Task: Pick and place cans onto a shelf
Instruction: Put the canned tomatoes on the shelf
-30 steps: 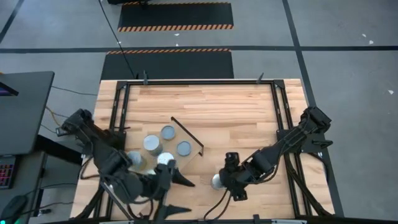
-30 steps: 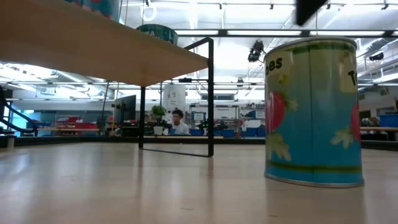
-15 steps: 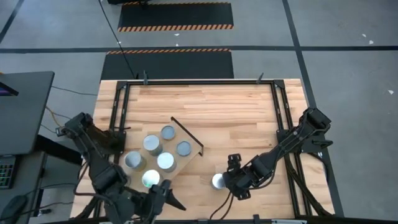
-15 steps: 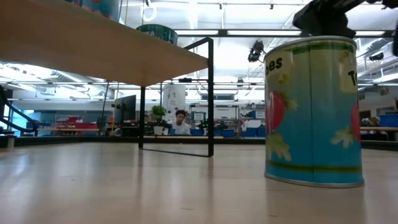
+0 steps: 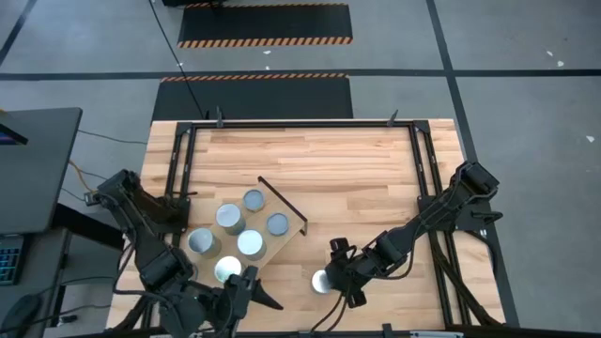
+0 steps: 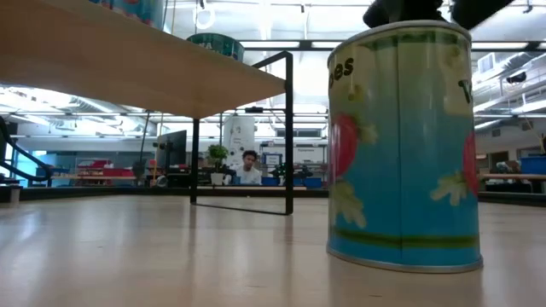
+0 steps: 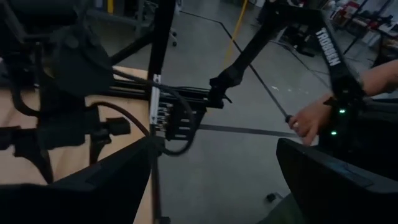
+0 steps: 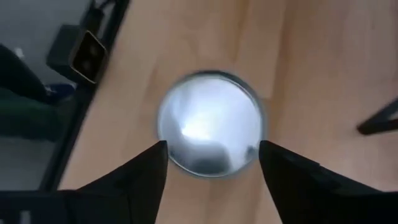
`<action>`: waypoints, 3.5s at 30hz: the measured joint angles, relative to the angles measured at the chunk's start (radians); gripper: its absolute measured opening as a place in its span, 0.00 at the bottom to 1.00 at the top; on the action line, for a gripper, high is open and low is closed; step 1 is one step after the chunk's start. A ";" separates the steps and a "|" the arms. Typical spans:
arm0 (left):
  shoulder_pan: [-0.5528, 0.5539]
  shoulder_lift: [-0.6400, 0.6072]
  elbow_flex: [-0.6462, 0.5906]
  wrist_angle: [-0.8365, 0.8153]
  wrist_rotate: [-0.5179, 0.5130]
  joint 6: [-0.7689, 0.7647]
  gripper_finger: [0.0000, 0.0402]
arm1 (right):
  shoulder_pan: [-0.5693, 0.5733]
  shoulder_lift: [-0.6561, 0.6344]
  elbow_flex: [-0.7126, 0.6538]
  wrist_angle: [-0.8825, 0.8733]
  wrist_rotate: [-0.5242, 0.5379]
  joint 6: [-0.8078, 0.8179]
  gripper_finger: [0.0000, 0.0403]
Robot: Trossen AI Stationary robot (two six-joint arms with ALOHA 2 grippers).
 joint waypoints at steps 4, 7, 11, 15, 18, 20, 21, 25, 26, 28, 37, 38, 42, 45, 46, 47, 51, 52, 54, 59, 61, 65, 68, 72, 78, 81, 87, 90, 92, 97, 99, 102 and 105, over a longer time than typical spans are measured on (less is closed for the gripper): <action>0.028 0.000 0.000 -0.001 0.000 0.002 0.87 | 0.001 0.000 0.002 -0.112 0.000 0.020 0.60; 0.042 0.000 0.000 -0.001 0.000 -0.009 0.87 | 0.009 0.000 0.002 -0.160 -0.017 0.059 0.58; 0.049 0.000 0.000 -0.001 0.000 0.014 0.87 | 0.029 0.007 0.003 -0.148 -0.010 0.053 0.57; 0.061 0.006 0.000 -0.003 0.005 0.022 0.87 | 0.032 0.067 0.003 -0.040 -0.030 0.034 0.57; 0.071 0.006 0.000 -0.006 0.003 0.026 0.87 | 0.032 0.128 0.003 0.057 -0.051 0.008 0.57; 0.073 0.006 0.000 -0.030 -0.005 0.028 0.87 | 0.029 0.158 0.003 0.142 -0.047 0.013 0.57; 0.073 0.006 0.000 -0.039 -0.017 0.039 0.87 | 0.026 0.170 0.003 0.185 -0.042 0.024 0.57; 0.078 0.024 0.001 -0.049 -0.024 0.105 0.87 | 0.004 0.193 0.003 0.316 -0.014 0.074 0.57; 0.079 0.035 0.001 -0.051 -0.022 0.122 0.87 | 0.000 0.190 0.003 0.323 -0.008 0.086 0.57; 0.096 0.053 0.000 -0.059 0.010 0.115 0.87 | -0.007 0.168 0.003 0.299 -0.007 0.123 0.57; 0.177 0.131 0.001 -0.054 0.114 0.191 0.87 | 0.021 -0.087 0.003 -0.150 0.005 0.343 0.57; 0.181 0.141 0.001 -0.059 0.115 0.217 0.87 | 0.029 -0.116 0.003 -0.198 0.013 0.376 0.57; 0.208 0.189 0.001 -0.146 0.130 0.260 0.87 | 0.063 -0.220 0.003 -0.365 0.059 0.550 0.57; 0.216 0.205 0.000 -0.207 0.128 0.274 0.87 | 0.110 -0.296 0.003 -0.464 0.079 0.700 0.57; 0.216 0.208 0.000 -0.225 0.129 0.285 0.87 | 0.130 -0.319 0.003 -0.490 0.089 0.743 0.57; 0.215 0.215 0.000 -0.236 0.133 0.297 0.87 | 0.151 -0.341 0.003 -0.511 0.107 0.781 0.57; 0.232 0.255 0.000 -0.250 0.181 0.304 0.87 | 0.227 -0.402 0.004 -0.561 0.192 0.913 0.57; 0.239 0.266 0.000 -0.250 0.187 0.304 0.87 | 0.241 -0.410 0.004 -0.565 0.208 0.942 0.57; 0.246 0.291 0.000 -0.245 0.186 0.304 0.87 | 0.258 -0.414 0.004 -0.578 0.228 0.990 0.57; 0.264 0.348 -0.001 -0.248 0.257 0.288 0.87 | 0.272 -0.382 0.004 -0.570 0.249 1.044 0.57; 0.271 0.362 -0.001 -0.248 0.300 0.274 0.87 | 0.271 -0.362 0.004 -0.568 0.248 1.052 0.57; 0.280 0.383 -0.001 -0.257 0.328 0.281 0.87 | 0.271 -0.321 0.004 -0.551 0.237 1.053 0.57; 0.282 0.384 -0.001 -0.262 0.326 0.283 0.87 | 0.271 -0.291 0.004 -0.535 0.238 1.049 0.57; 0.288 0.396 -0.001 -0.274 0.359 0.248 0.87 | 0.271 -0.256 0.004 -0.517 0.234 1.048 0.57; 0.292 0.401 -0.001 -0.265 0.378 0.228 0.87 | 0.271 -0.228 0.004 -0.500 0.229 1.048 0.57; 0.292 0.401 -0.001 -0.272 0.370 0.220 0.86 | 0.271 -0.225 0.004 -0.492 0.230 1.048 0.57; 0.289 0.401 -0.001 -0.280 0.364 0.198 0.78 | 0.271 -0.220 0.004 -0.488 0.229 1.050 0.57; 0.289 0.401 0.000 -0.280 0.362 0.198 0.78 | 0.271 -0.220 0.004 -0.481 0.230 1.050 0.57; 0.289 0.401 0.003 -0.278 0.361 0.194 0.78 | 0.271 -0.219 0.004 -0.482 0.230 1.051 0.57; 0.295 0.401 0.003 -0.281 0.404 0.146 0.79 | 0.271 -0.219 0.004 -0.482 0.242 1.054 0.57; 0.297 0.401 0.004 -0.281 0.411 0.141 0.79 | 0.271 -0.219 0.004 -0.482 0.251 1.054 0.57; 0.297 0.401 0.004 -0.283 0.383 0.120 0.79 | 0.271 -0.219 0.004 -0.482 0.262 1.054 0.57; 0.297 0.401 0.004 -0.284 0.384 0.121 0.77 | 0.271 -0.219 0.004 -0.482 0.263 1.054 0.57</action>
